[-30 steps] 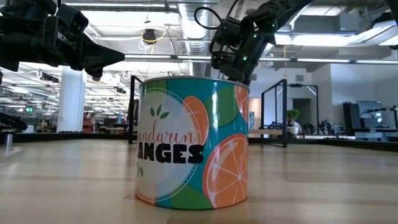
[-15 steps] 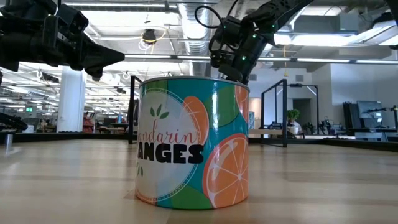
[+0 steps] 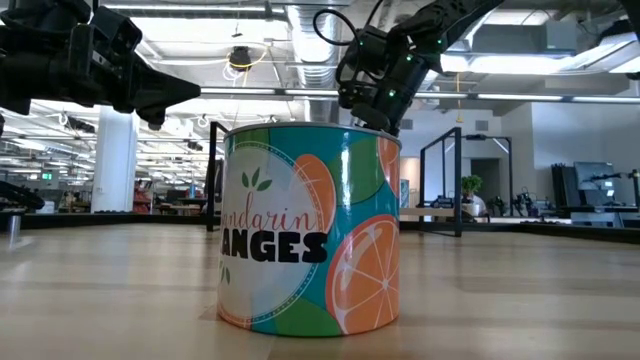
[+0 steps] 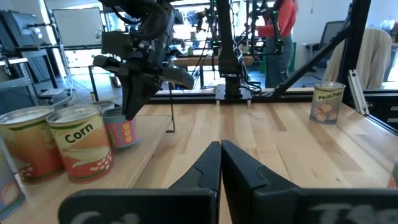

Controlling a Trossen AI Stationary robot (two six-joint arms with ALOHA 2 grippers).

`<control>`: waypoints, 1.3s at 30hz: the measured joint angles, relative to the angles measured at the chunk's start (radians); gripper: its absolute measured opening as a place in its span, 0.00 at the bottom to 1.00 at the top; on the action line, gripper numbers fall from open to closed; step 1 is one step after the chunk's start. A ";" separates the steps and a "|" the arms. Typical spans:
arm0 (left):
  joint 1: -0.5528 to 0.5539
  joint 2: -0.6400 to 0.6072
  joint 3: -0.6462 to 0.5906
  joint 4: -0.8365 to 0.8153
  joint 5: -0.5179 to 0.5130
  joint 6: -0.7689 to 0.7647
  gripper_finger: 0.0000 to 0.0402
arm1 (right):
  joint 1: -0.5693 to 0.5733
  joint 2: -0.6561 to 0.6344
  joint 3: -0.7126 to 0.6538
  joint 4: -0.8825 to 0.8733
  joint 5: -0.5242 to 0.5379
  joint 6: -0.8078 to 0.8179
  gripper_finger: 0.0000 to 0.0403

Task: Pick and place cans onto a shelf
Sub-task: Put the canned mix vegetables on the shelf

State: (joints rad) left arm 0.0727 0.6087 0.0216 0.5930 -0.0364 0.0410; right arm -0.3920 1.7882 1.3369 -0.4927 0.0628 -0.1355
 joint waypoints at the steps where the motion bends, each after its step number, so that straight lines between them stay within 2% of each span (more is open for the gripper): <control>1: 0.000 0.000 0.000 0.000 0.000 0.000 0.00 | -0.002 0.000 0.000 0.001 0.000 -0.001 0.04; 39: 0.000 0.000 0.000 0.004 0.000 -0.005 0.00 | -0.021 0.000 0.000 -0.002 -0.013 0.004 0.04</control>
State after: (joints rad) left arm 0.0730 0.6086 0.0216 0.5971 -0.0364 0.0360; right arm -0.4128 1.7885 1.3373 -0.4946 0.0499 -0.1318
